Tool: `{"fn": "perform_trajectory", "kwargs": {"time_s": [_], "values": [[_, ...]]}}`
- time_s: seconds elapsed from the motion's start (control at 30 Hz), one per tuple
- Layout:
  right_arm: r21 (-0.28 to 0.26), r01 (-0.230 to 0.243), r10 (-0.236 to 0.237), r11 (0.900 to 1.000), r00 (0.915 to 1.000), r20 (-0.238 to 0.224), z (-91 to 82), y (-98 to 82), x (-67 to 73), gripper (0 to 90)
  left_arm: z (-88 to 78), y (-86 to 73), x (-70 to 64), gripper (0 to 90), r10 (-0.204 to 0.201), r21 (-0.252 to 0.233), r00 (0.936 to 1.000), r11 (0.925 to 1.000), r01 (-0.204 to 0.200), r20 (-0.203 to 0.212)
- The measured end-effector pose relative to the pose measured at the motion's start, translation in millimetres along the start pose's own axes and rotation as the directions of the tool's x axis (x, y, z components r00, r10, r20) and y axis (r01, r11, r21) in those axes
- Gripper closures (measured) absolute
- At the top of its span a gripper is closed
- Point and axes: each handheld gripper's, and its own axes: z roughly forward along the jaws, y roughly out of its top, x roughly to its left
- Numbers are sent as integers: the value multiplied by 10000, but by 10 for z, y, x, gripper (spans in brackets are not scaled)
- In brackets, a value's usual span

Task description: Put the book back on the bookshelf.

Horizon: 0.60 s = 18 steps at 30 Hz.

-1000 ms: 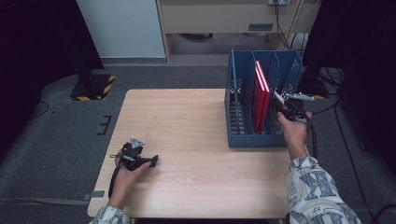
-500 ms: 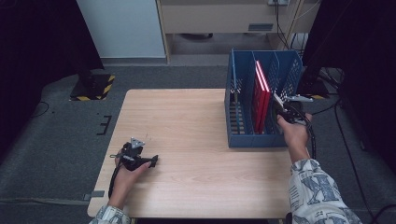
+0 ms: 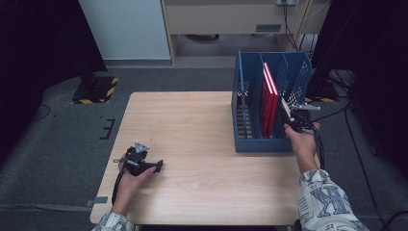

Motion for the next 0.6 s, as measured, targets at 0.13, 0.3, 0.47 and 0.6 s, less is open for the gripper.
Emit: {"fn": "perform_trajectory", "kwargs": {"time_s": [0.13,0.3,0.47,0.6], "values": [[18,-11,11,10000,10000,5,12,-41,6,733,2,1,-4,23,3,-6,10000,10000,-3,-6],[-54,-32,32,10000,10000,-32,9,-55,-3,728,2,3,-8,23,7,0,10000,10000,-7,3],[-159,-69,68,9998,10000,-68,-6,-60,3,709,3,3,-9,24,11,-3,10000,10000,-11,8],[-262,-173,170,9995,9998,-100,-37,-73,4,698,2,3,-10,24,8,-3,10000,10000,-8,5]]}}
